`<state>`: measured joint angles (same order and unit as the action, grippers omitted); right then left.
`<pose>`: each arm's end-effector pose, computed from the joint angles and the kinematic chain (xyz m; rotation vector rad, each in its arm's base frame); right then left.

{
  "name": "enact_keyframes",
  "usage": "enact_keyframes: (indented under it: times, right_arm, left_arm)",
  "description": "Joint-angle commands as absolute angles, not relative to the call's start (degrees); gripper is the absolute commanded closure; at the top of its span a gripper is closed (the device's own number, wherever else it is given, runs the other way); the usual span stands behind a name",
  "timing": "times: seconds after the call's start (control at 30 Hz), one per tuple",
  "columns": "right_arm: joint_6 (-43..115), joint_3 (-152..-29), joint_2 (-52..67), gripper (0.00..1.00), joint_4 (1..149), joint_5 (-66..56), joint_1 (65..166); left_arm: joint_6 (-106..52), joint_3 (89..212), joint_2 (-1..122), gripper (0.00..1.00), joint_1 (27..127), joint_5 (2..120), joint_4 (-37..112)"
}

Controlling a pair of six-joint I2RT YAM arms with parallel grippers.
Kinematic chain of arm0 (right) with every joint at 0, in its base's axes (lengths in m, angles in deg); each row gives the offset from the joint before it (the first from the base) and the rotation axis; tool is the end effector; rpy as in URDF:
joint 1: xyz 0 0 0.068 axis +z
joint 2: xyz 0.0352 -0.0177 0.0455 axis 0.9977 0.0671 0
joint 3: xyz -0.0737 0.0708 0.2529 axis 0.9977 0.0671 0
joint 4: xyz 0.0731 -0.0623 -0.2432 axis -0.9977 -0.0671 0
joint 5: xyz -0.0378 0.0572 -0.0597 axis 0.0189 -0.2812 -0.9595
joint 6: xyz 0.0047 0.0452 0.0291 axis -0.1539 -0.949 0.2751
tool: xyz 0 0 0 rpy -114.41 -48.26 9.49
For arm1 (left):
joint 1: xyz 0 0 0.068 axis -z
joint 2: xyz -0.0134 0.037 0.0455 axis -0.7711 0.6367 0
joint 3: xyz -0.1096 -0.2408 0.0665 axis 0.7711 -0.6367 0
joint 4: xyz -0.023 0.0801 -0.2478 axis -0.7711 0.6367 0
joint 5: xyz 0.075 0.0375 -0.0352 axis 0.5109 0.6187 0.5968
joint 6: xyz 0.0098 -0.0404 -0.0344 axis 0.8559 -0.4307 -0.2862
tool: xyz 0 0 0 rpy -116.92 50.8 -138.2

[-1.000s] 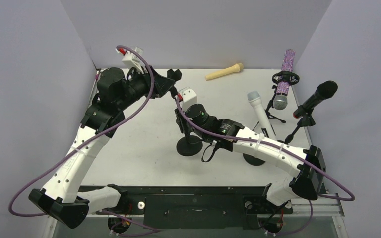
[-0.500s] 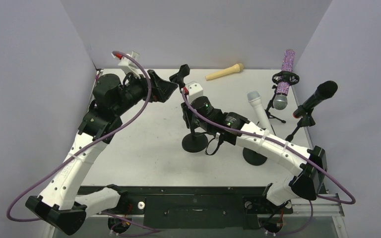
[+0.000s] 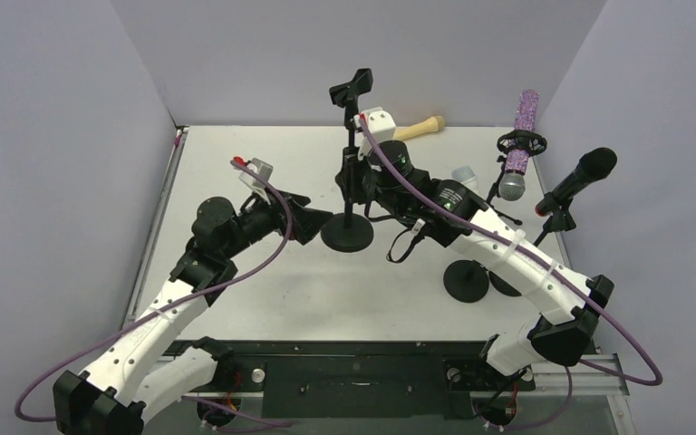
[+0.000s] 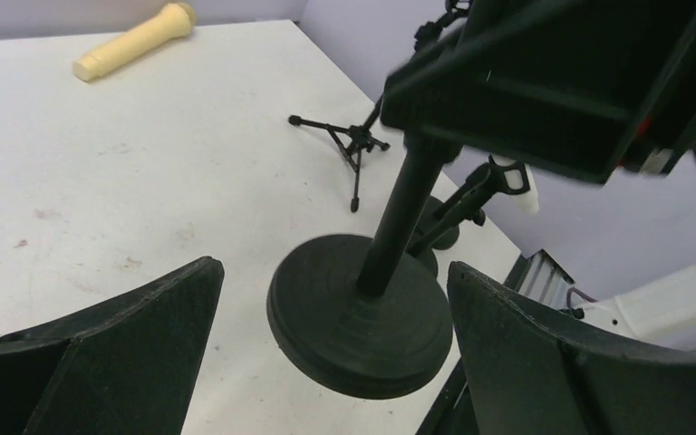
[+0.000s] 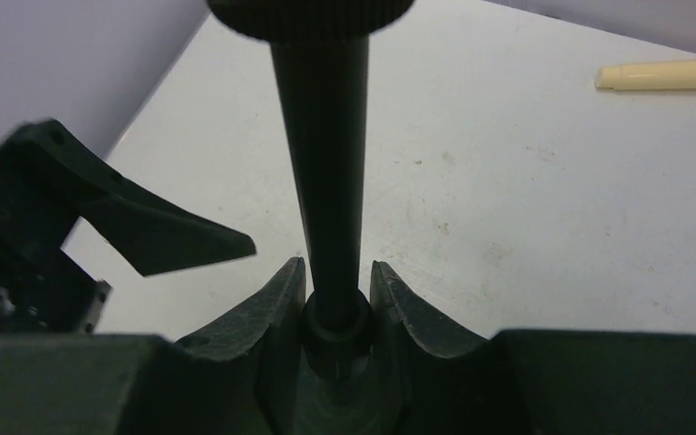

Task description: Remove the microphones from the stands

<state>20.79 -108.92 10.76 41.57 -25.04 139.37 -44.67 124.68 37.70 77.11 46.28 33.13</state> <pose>0.1999 0.2546 0.4328 -0.4074 1.9921 0.6291 0.1862 -0.1091 0.3572 0.2962 1.6408 -1.0635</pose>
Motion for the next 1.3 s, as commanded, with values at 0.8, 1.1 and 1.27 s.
enact_keyframes:
  times: [0.8, 1.1, 1.27]
  right_arm:
    - [18.4, -115.4, 10.2, 1.0, 45.0, -21.7, 139.3]
    - [17.5, -104.2, 4.9, 1.0, 65.3, 24.9, 127.4]
    - [12.9, -101.7, 5.1, 0.95, 71.7, 30.0, 124.9]
  left_arm:
    - [-40.2, 123.9, 49.7, 1.0, 92.5, 56.4, 11.3]
    - [-47.6, 124.9, 45.7, 1.0, 90.0, 40.1, 7.7]
    - [-48.1, 126.6, 43.5, 1.0, 90.0, 40.1, 9.8]
